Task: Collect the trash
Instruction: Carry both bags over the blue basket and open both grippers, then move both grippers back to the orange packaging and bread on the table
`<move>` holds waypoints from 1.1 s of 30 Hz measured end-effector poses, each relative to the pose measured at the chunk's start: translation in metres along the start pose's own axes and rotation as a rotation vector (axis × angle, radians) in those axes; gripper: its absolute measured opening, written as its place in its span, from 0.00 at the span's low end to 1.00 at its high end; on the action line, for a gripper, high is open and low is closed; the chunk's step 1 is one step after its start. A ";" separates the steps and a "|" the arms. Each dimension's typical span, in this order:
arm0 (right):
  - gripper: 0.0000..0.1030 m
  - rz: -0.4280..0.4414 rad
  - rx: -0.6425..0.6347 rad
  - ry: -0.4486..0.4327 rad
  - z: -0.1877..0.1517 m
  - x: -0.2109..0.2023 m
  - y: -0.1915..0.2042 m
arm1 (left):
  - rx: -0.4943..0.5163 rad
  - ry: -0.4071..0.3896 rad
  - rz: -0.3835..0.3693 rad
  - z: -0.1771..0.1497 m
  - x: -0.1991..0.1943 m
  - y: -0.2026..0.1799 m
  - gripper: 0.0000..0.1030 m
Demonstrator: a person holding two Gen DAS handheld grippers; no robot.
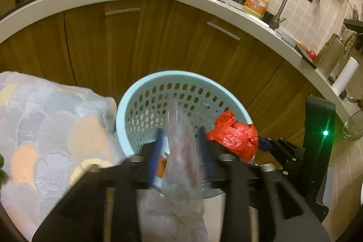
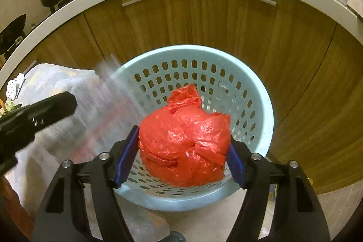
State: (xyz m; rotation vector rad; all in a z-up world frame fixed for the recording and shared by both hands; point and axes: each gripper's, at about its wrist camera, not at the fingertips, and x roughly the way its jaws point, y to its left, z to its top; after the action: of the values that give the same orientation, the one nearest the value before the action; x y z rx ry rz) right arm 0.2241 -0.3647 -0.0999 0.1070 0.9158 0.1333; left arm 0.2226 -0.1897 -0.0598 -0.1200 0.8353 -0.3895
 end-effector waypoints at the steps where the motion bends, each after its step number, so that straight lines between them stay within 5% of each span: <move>1: 0.67 0.001 0.004 0.005 -0.001 0.001 -0.001 | 0.006 -0.004 0.008 -0.001 0.000 -0.001 0.39; 20: 0.74 -0.017 0.045 -0.015 0.000 -0.010 -0.011 | -0.015 -0.054 -0.001 -0.001 -0.024 0.004 0.41; 33: 0.74 0.072 -0.048 -0.155 0.012 -0.077 0.039 | -0.025 -0.190 0.044 -0.006 -0.101 0.012 0.51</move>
State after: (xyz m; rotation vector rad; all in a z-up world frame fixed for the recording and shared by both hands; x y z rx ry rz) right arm 0.1842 -0.3391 -0.0268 0.1040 0.7535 0.2112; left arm 0.1608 -0.1397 0.0036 -0.1590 0.6541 -0.3210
